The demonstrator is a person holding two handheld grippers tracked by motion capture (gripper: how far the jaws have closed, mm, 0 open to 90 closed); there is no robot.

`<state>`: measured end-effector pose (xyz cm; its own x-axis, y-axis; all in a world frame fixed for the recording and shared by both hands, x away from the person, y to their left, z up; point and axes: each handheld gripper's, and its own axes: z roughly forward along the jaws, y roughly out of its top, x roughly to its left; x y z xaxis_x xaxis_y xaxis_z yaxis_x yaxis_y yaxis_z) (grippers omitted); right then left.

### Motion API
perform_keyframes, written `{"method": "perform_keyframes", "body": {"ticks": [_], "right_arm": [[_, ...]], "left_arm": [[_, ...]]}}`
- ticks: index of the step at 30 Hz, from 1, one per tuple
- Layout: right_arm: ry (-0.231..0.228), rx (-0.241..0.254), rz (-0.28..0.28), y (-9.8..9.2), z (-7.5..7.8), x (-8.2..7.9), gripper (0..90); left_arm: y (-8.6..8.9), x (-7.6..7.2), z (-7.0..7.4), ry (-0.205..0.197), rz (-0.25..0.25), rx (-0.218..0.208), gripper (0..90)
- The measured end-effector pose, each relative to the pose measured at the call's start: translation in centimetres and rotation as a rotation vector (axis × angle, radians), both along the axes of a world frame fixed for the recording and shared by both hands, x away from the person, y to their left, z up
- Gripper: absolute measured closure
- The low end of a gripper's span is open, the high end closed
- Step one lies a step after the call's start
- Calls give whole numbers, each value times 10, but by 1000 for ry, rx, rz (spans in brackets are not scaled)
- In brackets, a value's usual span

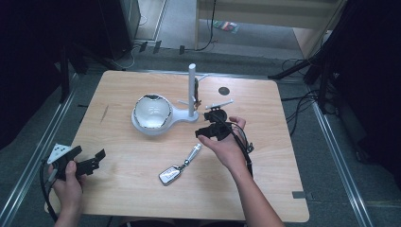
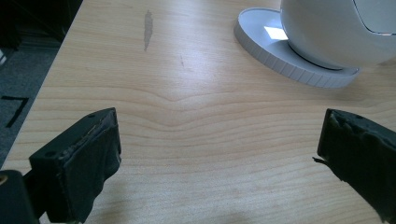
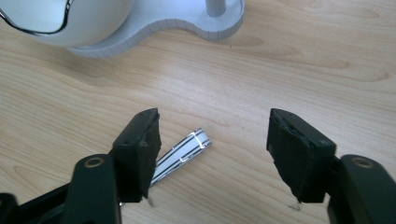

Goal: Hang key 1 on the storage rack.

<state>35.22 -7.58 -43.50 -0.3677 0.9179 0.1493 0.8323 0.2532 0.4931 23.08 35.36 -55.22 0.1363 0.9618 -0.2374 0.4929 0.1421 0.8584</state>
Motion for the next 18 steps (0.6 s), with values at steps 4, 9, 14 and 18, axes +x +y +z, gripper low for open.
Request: {"method": "perform_keyframes", "body": {"ticks": [4,9,14,18], "right_arm": [[25,-32,-6,6,-8,-6,292],[56,-46,-20,12,-21,-11,281],[80,-39,-40,12,-34,-15,298],[103,-36,-41,14,-42,-19,309]], "left_arm": [[0,0,0,-1,-4,2,0],[0,0,0,-1,-4,1,0],[0,0,0,0,-5,-4,0],[0,0,0,-2,-7,5,1]]}}
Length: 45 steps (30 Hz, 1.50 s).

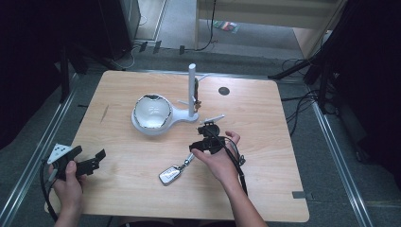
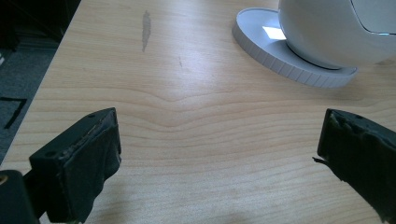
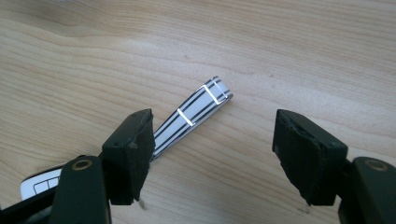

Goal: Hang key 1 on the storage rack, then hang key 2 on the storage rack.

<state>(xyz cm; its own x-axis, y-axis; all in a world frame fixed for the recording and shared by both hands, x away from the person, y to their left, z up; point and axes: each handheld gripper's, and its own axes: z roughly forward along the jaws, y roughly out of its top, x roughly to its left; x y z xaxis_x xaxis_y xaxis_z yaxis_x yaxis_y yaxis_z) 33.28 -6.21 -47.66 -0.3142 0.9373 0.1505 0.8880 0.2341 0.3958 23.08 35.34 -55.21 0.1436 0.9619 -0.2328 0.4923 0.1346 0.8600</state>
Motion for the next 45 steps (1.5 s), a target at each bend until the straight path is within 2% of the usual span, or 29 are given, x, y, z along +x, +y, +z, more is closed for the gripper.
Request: {"method": "perform_keyframes", "body": {"ticks": [3,14,19,29,37,40,45], "right_arm": [[-3,-7,-4,1,-3,-2,317],[13,-6,-8,4,-7,-8,313],[20,21,-21,5,-9,-11,309],[28,2,-36,11,-11,-12,333],[61,-3,-52,16,-14,-12,330],[69,8,-63,17,-15,-10,329],[91,2,-73,20,-23,-5,336]], "left_arm": [[-1,0,0,2,9,5,40],[0,0,0,2,4,2,39],[-1,0,0,2,-6,15,14],[-1,0,0,1,-3,7,7],[-1,0,0,-1,0,9,7],[-1,0,0,4,2,13,7],[-2,0,0,8,1,14,7]]}}
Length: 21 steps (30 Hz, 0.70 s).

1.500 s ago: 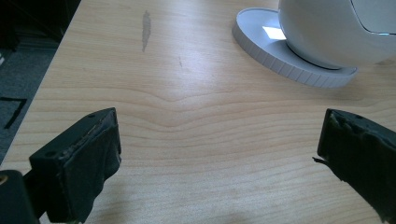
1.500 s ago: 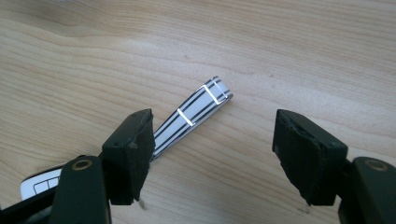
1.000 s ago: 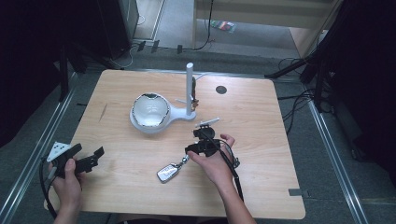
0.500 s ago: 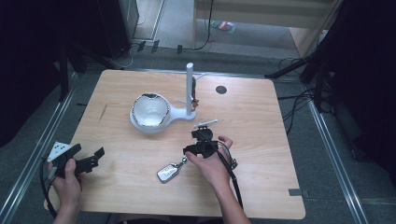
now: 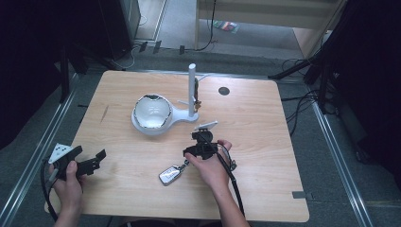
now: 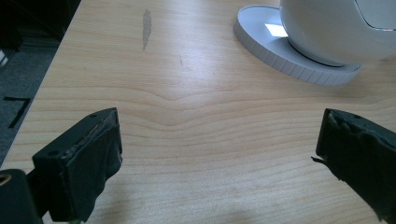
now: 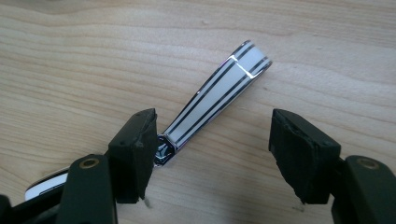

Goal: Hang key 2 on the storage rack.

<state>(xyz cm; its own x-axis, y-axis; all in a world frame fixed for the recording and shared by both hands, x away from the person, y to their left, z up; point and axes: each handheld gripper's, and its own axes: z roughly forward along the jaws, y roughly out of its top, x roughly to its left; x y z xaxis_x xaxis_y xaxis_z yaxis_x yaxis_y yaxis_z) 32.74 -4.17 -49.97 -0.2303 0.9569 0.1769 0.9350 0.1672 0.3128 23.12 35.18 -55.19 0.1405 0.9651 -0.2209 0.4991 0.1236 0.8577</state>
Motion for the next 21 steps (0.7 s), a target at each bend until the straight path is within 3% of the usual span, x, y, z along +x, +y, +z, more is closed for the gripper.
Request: {"method": "perform_keyframes", "body": {"ticks": [7,21], "right_arm": [[9,-3,9,7,-4,1,353],[6,-62,13,21,-12,3,405]], "left_arm": [[0,0,0,1,-1,-1,7],[1,0,0,4,-1,-4,7]]}}
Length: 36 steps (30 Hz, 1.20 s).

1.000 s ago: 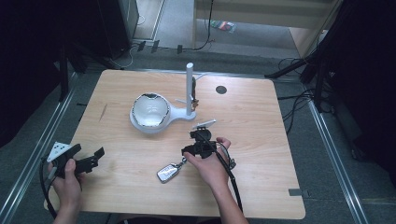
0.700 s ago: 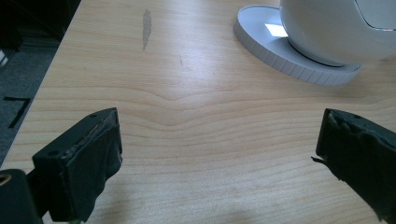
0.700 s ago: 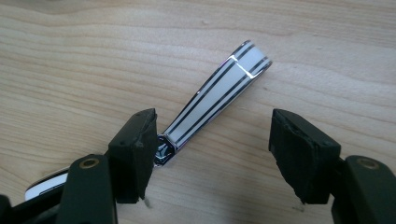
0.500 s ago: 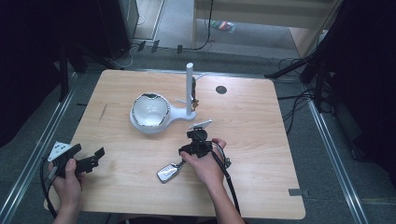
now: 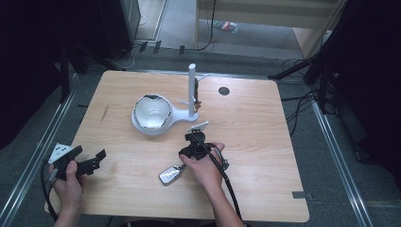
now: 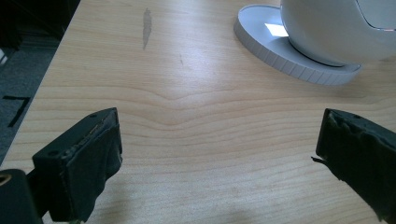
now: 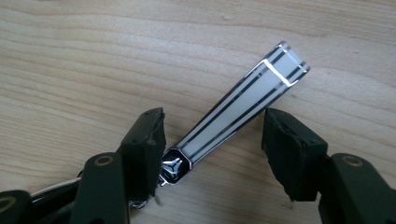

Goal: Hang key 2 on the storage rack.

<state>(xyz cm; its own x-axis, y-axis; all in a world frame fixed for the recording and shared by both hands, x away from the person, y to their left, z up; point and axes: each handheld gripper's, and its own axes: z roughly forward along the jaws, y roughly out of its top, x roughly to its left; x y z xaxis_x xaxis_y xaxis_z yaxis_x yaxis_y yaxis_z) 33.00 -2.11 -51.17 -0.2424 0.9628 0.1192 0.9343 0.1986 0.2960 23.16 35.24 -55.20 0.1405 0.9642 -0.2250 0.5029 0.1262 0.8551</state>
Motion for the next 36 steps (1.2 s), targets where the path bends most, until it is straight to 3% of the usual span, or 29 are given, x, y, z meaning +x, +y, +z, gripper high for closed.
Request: {"method": "perform_keyframes", "body": {"ticks": [7,12,15,16,18,20,26,30,33,36], "right_arm": [[-23,-34,17,8,0,0,465],[-79,-116,65,16,-3,-4,508],[-87,-113,83,16,-3,-5,537],[-88,-114,86,14,-2,-4,611],[-84,-114,81,13,-2,-4,648],[-87,-112,86,10,-1,-4,759],[-102,-103,108,8,-1,-5,772],[-109,-53,125,2,-2,-7,774],[-120,-44,124,2,-2,-11,774],[-167,-16,132,-1,-1,-16,774]], "left_arm": [[0,0,0,1,2,-1,7],[0,0,0,1,1,-3,7],[0,0,0,1,1,-2,7],[0,0,0,1,2,-2,7],[1,0,0,2,5,-3,7],[1,0,0,0,6,-7,7],[1,0,0,2,5,-6,7],[1,0,0,3,4,-6,7],[1,0,0,3,4,-6,7],[1,0,0,3,3,-3,7]]}}
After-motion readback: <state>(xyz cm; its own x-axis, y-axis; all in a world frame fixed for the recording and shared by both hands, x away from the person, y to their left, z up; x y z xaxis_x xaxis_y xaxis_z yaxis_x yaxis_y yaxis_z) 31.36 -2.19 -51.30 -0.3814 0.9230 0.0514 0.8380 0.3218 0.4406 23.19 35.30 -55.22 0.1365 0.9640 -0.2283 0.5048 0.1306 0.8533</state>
